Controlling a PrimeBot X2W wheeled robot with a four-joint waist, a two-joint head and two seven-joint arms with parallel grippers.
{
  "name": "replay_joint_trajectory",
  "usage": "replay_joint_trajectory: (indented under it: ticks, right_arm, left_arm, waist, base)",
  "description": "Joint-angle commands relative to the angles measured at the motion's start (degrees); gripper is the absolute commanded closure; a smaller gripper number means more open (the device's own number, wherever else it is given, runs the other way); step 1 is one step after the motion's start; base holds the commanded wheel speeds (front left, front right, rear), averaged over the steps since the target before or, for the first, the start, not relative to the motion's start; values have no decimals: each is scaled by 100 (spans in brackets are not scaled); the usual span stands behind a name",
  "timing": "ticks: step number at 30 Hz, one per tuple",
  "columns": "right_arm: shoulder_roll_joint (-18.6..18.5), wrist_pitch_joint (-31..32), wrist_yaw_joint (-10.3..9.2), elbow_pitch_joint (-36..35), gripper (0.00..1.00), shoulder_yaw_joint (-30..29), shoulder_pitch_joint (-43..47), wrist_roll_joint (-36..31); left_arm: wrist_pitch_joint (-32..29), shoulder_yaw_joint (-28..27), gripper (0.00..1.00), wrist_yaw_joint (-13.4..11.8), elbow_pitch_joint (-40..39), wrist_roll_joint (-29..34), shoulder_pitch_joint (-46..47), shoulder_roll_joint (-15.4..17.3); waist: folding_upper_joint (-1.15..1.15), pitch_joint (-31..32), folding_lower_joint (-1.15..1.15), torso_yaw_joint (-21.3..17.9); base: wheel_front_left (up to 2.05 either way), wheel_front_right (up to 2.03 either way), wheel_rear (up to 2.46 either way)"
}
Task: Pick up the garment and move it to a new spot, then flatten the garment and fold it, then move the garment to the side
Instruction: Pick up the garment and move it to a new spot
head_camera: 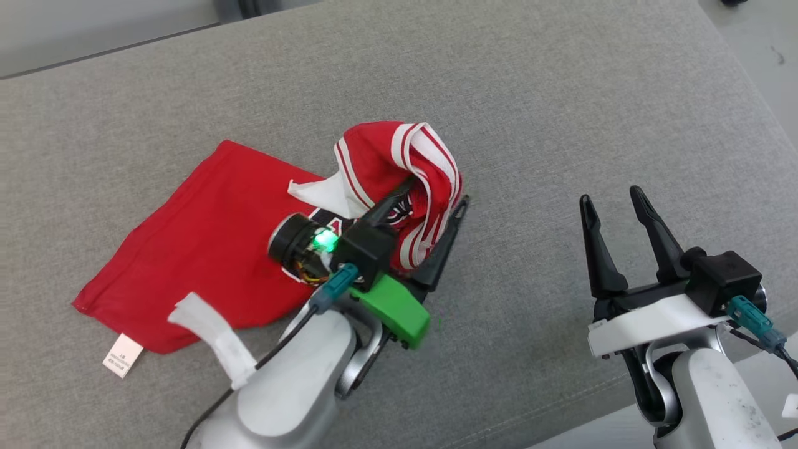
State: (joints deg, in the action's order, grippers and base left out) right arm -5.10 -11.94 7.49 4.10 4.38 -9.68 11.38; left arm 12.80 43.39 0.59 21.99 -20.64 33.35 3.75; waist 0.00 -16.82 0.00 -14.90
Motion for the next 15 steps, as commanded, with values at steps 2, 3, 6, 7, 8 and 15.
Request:
replay_joint_trajectory:
  ticks: [2,3,6,7,8,15]
  right_arm:
    - [-44,39,0,1,0,-6,132,-20]
    - [-52,52,0,-10,0,-24,155,-18]
    - [-73,107,0,-63,0,-44,230,-36]
    - [-77,115,0,-72,0,-61,271,-39]
    - [-81,134,0,-81,0,-82,308,-40]
    - [-111,275,0,-223,0,-197,529,-50]
  left_arm:
    - [74,-181,0,-162,-134,-79,-279,223]
    - [79,-229,0,-201,-189,-106,-342,287]
    - [97,-470,0,-423,-398,-225,-647,554]
    - [98,-552,0,-494,-448,-268,-744,617]
    - [111,-683,0,-601,-525,-319,-861,716]
    - [190,-1555,0,-1181,-857,-684,-1633,1285]
  waist:
    - [0,581,0,634]
    - [0,633,0,712]
    - [0,789,0,933]
    - [0,829,0,999]
    - [0,873,0,1070]
    - [0,1096,0,1401]
  base:
    - [0,0,0]
    - [0,0,0]
    - [0,0,0]
    - [0,0,0]
    - [0,0,0]
    - [0,0,0]
